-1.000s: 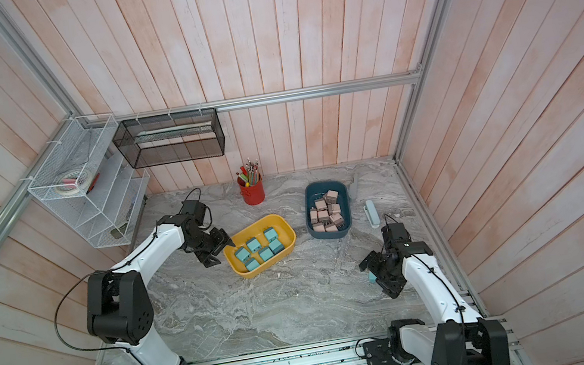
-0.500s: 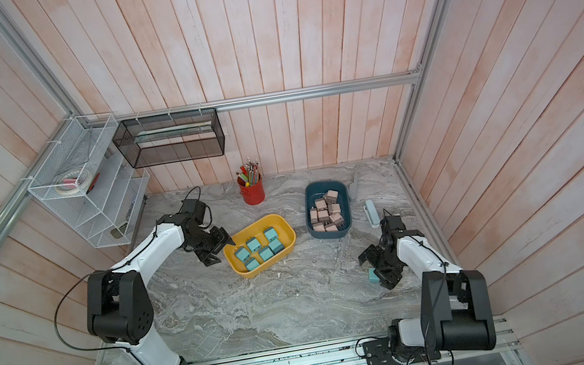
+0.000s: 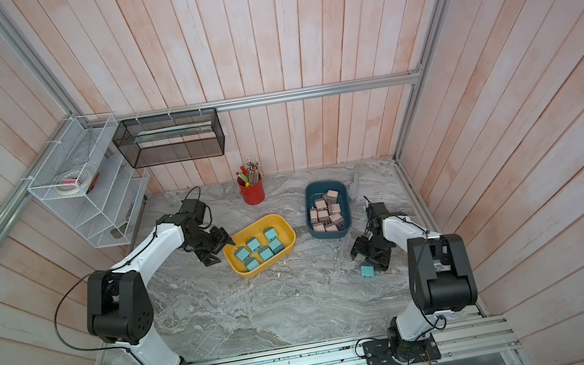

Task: Place the plugs by color into the storage box
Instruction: Pick up the plug from the center of the board.

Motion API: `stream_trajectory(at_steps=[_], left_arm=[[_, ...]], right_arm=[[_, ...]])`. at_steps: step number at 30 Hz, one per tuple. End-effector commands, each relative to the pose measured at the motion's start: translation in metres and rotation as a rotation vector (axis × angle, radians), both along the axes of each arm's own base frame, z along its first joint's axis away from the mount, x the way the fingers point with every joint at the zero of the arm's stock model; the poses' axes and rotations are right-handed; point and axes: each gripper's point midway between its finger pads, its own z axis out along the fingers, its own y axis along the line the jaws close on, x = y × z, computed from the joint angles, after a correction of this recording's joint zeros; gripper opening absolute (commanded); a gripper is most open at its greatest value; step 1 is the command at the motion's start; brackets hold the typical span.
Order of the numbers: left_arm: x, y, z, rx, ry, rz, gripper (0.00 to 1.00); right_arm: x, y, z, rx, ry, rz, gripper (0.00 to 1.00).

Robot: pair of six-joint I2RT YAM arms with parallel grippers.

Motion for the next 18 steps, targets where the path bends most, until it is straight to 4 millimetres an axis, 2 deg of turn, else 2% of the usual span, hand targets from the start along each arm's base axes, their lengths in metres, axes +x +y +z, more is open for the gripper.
stream_trajectory(at_steps=[1, 5, 8, 10, 14, 16, 18], left_arm=[[0.005, -0.004, 0.007, -0.013, -0.016, 0.003, 0.76], [0.004, -0.004, 0.007, -0.022, -0.017, 0.013, 0.76], [0.005, -0.005, 0.007, -0.024, -0.019, 0.013, 0.76], [0.006, -0.005, 0.008, -0.022, -0.020, 0.013, 0.76], [0.009, -0.005, 0.011, -0.021, -0.029, 0.013, 0.76], [0.009, -0.005, 0.013, -0.023, -0.031, 0.015, 0.76], [0.009, -0.005, 0.012, -0.022, -0.031, 0.014, 0.76]], right_arm=[[-0.024, 0.005, -0.014, -0.059, 0.079, 0.072, 0.78], [-0.039, 0.008, -0.021, -0.095, 0.108, 0.093, 0.76], [-0.048, 0.008, -0.029, -0.135, 0.147, 0.140, 0.68], [-0.051, 0.009, -0.031, -0.154, 0.158, 0.168, 0.58], [-0.050, 0.012, -0.030, -0.167, 0.158, 0.196, 0.38], [-0.046, 0.015, -0.025, -0.159, 0.143, 0.205, 0.34], [-0.037, 0.018, -0.012, -0.154, 0.119, 0.219, 0.32]])
